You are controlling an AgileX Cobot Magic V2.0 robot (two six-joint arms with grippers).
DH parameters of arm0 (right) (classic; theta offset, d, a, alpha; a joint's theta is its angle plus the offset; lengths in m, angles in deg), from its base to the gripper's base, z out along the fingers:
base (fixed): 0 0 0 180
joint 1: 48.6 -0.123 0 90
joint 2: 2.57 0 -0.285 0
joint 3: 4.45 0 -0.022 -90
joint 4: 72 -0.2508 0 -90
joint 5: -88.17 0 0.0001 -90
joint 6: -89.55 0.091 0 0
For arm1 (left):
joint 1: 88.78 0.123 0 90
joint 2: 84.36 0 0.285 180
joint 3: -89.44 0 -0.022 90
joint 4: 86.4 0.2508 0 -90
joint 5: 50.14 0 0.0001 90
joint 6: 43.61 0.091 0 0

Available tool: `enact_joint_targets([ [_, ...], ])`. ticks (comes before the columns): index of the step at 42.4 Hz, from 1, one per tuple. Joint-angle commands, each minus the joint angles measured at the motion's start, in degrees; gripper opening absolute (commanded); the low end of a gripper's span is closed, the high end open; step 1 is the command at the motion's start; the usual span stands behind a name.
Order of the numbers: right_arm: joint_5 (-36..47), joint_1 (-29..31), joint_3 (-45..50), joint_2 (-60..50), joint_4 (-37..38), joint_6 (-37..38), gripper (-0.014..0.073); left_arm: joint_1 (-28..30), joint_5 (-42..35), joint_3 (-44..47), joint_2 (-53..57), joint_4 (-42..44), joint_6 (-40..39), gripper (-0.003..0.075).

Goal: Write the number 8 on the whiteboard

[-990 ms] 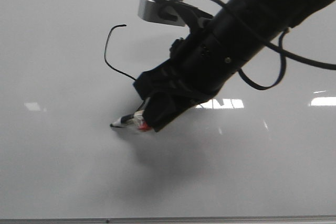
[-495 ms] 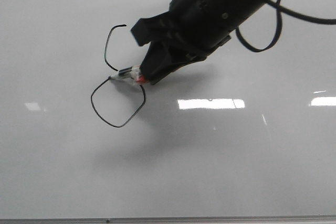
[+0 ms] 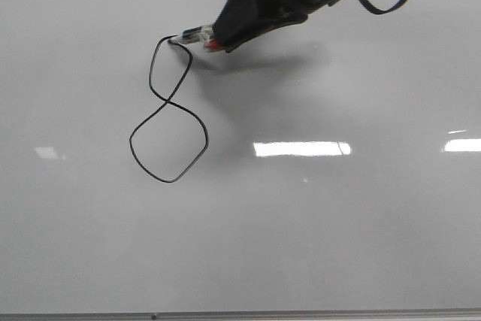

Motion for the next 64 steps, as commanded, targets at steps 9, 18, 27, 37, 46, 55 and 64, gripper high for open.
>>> enact_joint_targets([
  [9, -4.4, -2.4, -2.8, -8.3, 1.0, -5.1, -0.0058, 0.1, -4.0, -1.5, -0.4, -1.8, -0.4, -0.0021],
  [18, -17.9, -5.6, -2.9, -12.6, 9.6, -20.0, -0.0058, 0.1, 2.5, -7.1, -7.6, 3.1, 0.1, -0.0015],
  [27, -20.1, -13.3, -2.9, -13.3, 17.7, -22.6, -0.0058, 0.1, 12.2, -17.8, -23.0, 3.5, 11.0, 0.0345],
  [37, -19.5, -19.7, -2.9, -13.3, 18.2, -22.6, -0.0058, 0.0, 16.0, -22.3, -31.7, 3.5, 16.8, 0.0452],
  [46, -16.8, -22.8, -2.9, -13.3, 18.0, -22.6, -0.0058, -3.2, 16.2, -22.3, -33.9, 3.7, 17.7, 0.038],
  [55, -16.1, -23.7, -2.9, -13.3, 16.7, -22.6, -0.0058, -4.7, 16.0, -22.3, -35.5, 4.7, 17.7, 0.0298],
  [64, -16.3, -23.7, -2.9, -13.3, 16.1, -22.6, -0.0058, -4.7, 16.1, -22.3, -36.2, 4.8, 17.7, 0.016],
])
